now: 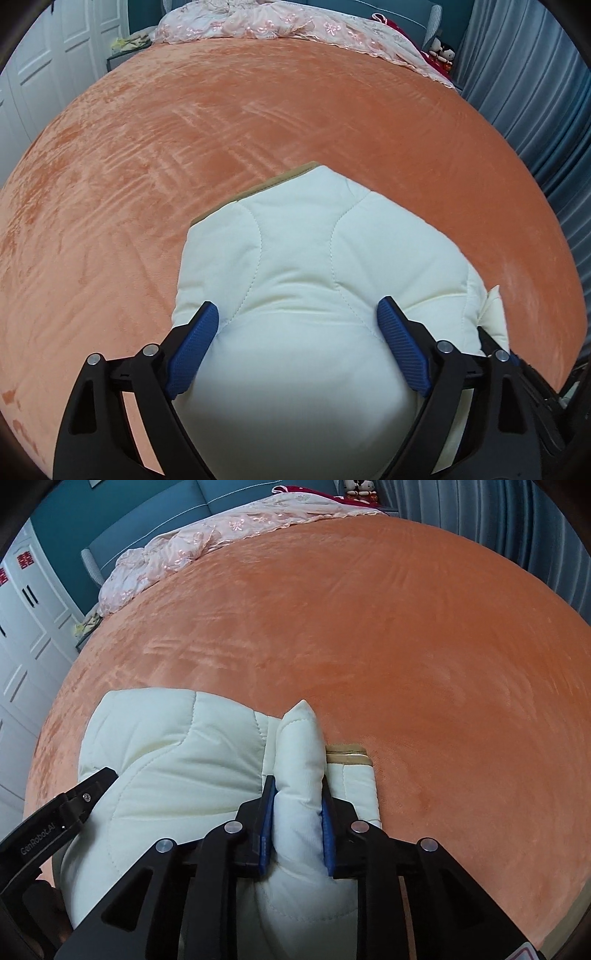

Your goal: Fold large clothes

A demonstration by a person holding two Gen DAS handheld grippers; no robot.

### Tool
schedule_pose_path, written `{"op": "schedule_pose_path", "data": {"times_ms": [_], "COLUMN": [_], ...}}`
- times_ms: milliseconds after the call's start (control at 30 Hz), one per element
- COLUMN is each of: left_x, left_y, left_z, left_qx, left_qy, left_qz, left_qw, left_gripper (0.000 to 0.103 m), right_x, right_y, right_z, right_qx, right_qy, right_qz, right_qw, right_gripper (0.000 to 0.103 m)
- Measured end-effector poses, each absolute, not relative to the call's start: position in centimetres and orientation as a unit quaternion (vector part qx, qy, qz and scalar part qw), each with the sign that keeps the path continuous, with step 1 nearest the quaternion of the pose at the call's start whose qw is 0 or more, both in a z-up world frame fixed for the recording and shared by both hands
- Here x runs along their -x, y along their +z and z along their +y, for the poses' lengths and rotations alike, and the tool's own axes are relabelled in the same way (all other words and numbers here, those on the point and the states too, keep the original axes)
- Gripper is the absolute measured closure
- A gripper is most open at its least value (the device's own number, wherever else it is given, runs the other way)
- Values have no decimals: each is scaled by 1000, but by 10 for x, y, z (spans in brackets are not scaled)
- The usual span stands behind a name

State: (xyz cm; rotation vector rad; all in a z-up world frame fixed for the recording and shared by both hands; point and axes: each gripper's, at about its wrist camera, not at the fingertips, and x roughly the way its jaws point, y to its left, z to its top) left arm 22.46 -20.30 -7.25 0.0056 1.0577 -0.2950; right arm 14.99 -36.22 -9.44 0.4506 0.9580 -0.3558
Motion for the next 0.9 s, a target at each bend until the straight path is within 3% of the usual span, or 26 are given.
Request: {"op": "schedule_pose_path", "data": {"times_ms": [900], "left_x": [-232], "left_y": [-104], "left_z": [-218], "left_qx": [-48], "left_qy": [-86], "left_qz": [470], "left_qw": [877], "left_gripper": [10], "right_x": [-154], "right_y": [-115], "right_z": [-364], "right_qx": [-208], "right_qy": [-165], "right_qz": [423], "right_qw": [866], "right_gripper": [77]}}
